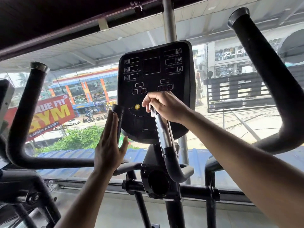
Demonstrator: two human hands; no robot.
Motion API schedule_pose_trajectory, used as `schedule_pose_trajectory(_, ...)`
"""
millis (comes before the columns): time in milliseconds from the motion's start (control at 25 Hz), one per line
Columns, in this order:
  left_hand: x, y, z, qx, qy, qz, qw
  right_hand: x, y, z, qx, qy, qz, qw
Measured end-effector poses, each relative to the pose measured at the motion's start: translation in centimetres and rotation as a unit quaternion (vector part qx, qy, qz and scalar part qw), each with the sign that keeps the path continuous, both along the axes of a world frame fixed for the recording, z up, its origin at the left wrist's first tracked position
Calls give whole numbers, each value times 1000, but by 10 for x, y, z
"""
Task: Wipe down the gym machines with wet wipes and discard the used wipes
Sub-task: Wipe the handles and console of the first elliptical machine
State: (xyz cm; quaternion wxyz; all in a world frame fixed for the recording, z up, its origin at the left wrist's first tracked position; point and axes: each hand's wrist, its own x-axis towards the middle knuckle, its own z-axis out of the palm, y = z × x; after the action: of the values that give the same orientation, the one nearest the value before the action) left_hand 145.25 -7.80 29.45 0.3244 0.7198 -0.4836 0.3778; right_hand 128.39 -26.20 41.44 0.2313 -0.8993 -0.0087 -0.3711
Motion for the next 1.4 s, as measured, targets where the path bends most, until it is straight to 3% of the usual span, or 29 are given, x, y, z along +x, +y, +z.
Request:
schedule_pose_trajectory(120,1,1,-2,-5,-14,3,1000,-1,-8,-8,34,-52,26,998)
schedule_pose_trajectory(200,3,0,-2,-4,-15,4,1000,-4,-12,-10,167,-70,63,981)
schedule_pose_trajectory(320,2,-1,-1,-2,-6,11,1000,-8,0,-29,436,-124,94,887)
schedule_pose_trajectory(480,2,-1,0,-1,-13,11,1000,-31,13,-59,512,-212,38,832)
schedule_pose_trajectory(520,2,-1,-1,0,-11,10,1000,-38,17,-65,511,-212,41,832)
schedule_pose_trajectory(600,2,-1,-2,-2,-6,10,1000,-46,26,-77,429,-185,19,884)
schedule_pose_trajectory(680,0,-1,-1,0,-3,12,1000,-46,40,-87,267,-161,-8,950)
schedule_pose_trajectory(760,-1,-2,1,0,6,13,1000,-43,48,-94,120,-169,-35,978)
schedule_pose_trajectory(880,-3,-2,1,3,16,21,1000,-50,43,-117,51,-197,-51,978)
schedule_pose_trajectory(1000,-6,-2,0,11,16,27,999,-61,38,-139,98,-212,-82,969)
schedule_pose_trajectory(1120,-9,-3,1,16,25,42,999,-49,30,-116,110,-235,-108,960)
schedule_pose_trajectory(1280,-8,-2,1,14,22,40,999,-33,24,-81,-70,-206,-153,964)
schedule_pose_trajectory(1400,-9,-1,2,11,20,35,999,-45,25,-107,-145,-167,-99,970)
